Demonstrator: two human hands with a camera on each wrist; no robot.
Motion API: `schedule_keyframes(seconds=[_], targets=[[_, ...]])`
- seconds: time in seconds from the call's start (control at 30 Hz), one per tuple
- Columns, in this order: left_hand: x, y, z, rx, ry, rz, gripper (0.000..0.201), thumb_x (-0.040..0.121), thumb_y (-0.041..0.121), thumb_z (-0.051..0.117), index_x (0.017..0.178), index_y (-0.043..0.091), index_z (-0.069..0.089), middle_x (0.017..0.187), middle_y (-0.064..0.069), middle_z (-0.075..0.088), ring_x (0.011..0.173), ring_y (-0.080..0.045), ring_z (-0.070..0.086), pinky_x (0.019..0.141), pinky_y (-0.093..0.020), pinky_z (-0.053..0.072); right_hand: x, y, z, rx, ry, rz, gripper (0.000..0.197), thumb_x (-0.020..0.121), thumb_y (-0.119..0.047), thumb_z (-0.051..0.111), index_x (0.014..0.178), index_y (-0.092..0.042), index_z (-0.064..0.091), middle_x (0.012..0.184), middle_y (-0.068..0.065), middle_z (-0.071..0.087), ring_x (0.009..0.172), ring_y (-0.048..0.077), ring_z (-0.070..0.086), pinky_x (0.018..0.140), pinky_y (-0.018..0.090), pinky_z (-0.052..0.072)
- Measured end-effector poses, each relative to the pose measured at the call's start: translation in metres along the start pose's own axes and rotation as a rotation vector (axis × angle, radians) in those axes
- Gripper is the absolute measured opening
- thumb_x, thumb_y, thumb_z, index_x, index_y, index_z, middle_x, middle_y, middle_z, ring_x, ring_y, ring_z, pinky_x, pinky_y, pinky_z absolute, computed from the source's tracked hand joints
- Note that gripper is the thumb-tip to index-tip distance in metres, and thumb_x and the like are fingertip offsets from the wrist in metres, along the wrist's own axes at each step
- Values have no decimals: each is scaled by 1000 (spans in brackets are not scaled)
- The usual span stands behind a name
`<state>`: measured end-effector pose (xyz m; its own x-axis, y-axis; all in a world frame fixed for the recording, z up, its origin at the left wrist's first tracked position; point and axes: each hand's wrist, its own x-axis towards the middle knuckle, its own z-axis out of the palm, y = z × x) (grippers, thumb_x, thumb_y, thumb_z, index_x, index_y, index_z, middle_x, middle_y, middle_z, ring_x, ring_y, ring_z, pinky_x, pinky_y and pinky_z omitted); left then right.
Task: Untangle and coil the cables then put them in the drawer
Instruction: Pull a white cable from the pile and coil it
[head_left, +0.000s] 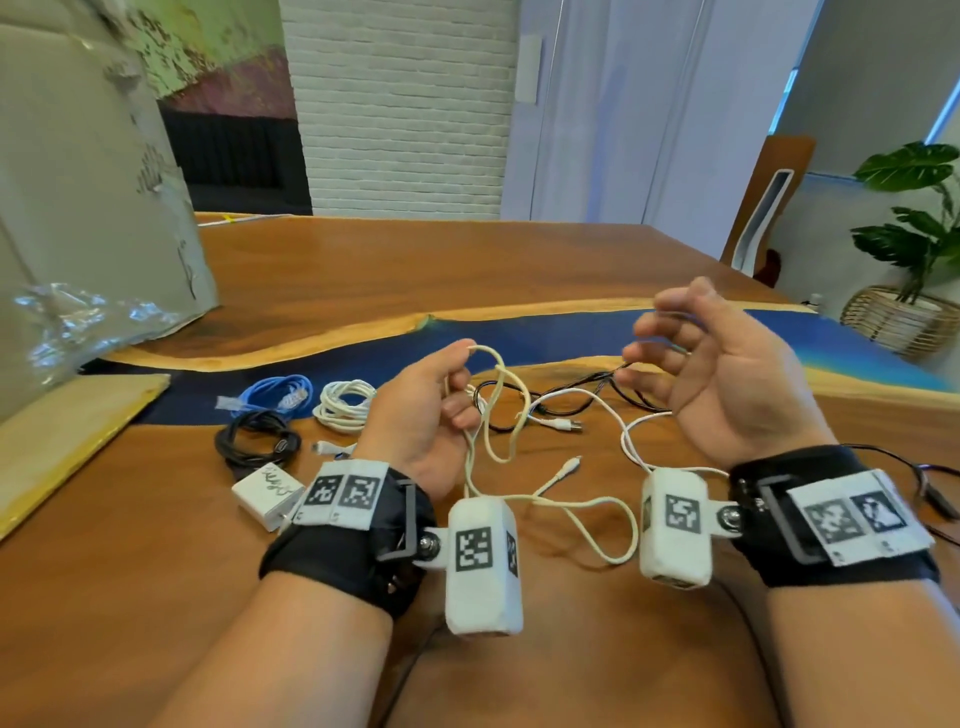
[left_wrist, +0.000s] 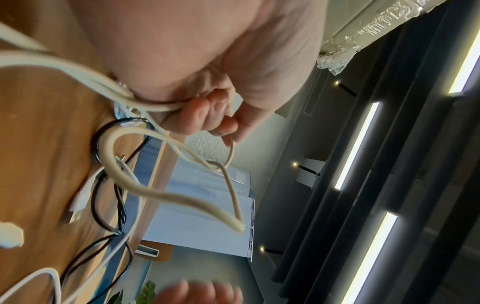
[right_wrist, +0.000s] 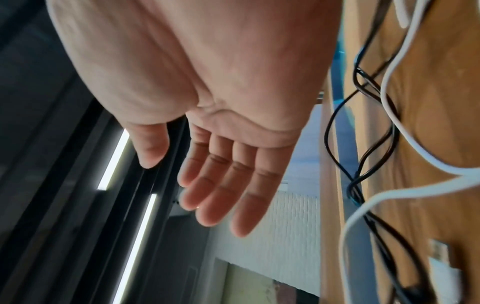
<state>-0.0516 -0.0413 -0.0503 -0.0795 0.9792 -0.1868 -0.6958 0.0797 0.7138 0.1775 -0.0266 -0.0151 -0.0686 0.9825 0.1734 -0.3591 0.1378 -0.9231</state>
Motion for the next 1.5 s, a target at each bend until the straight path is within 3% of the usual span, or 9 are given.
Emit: schedule_keyframes(seconds=[0.2, 0.4, 0.5, 0.67, 0.87, 1.0, 1.1, 1.23, 1.5], targets=[[-15, -6, 16, 67, -229, 95, 11, 99, 8, 56, 103, 10, 66, 76, -3, 64, 52, -10, 44, 48, -21, 40, -7, 36, 32, -369, -325, 122, 29, 96, -18, 68, 125, -16, 66, 114, 17, 76, 103, 35, 72, 100, 55, 52], [-17, -1, 11, 213, -285, 123, 13, 99, 10, 58, 104, 5, 69, 66, -2, 49, 51, -13, 36, 45, -24, 38, -8, 30, 33, -81, -279, 143, 6, 88, -4, 60, 88, -6, 65, 70, 21, 58, 63, 31, 64, 75, 43, 59], [-20, 1, 10, 450, -346, 69, 24, 100, 28, 59, 92, 12, 74, 60, 3, 18, 48, -13, 16, 47, -26, 27, -3, 23, 24, 126, -140, 153, 16, 99, -3, 46, 97, -11, 61, 57, 0, 41, 40, 13, 41, 46, 26, 44], [-12, 15, 1, 363, -248, 119, 33, 104, 32, 55, 78, 16, 69, 51, 9, 17, 41, -9, 12, 37, -21, 15, 11, 7, -11, 287, 80, 84, 16, 104, -14, 48, 114, -20, 59, 65, -5, 47, 40, 6, 24, 35, 18, 23], [-12, 35, -5, 34, -169, 215, 33, 107, 35, 48, 90, 16, 69, 56, 7, 16, 43, -8, 12, 37, -22, 15, 10, -4, -34, 215, 227, -26, 29, 103, -19, 55, 131, -20, 63, 86, -5, 65, 48, 8, 33, 40, 19, 24], [-16, 29, 2, 36, -230, 235, 33, 107, 35, 46, 93, 17, 69, 59, 6, 16, 44, -8, 12, 38, -22, 15, 9, 1, -25, -277, 140, -77, 20, 98, -20, 66, 117, -20, 73, 91, -5, 75, 55, 11, 46, 45, 21, 34], [-19, 19, 9, 138, -292, 213, 33, 107, 33, 46, 91, 16, 70, 58, 7, 19, 43, -8, 13, 38, -22, 16, 7, 13, -7, -657, -62, -115, 27, 98, -18, 67, 121, -31, 72, 117, -4, 76, 93, 4, 68, 77, 23, 51], [-22, 8, 15, 236, -298, 205, 32, 107, 30, 47, 91, 14, 69, 56, 7, 22, 42, -7, 15, 41, -23, 11, 0, 20, 11, -771, -200, -202, 50, 95, -24, 72, 134, -52, 58, 134, -18, 64, 128, 0, 55, 104, 32, 47], [-21, 6, 15, 229, -302, 218, 31, 107, 31, 48, 91, 16, 71, 57, 6, 22, 42, -7, 15, 40, -21, 14, -11, 31, 35, -381, -439, -129, 28, 88, -10, 75, 116, -12, 71, 115, 13, 76, 116, 25, 70, 97, 35, 55]])
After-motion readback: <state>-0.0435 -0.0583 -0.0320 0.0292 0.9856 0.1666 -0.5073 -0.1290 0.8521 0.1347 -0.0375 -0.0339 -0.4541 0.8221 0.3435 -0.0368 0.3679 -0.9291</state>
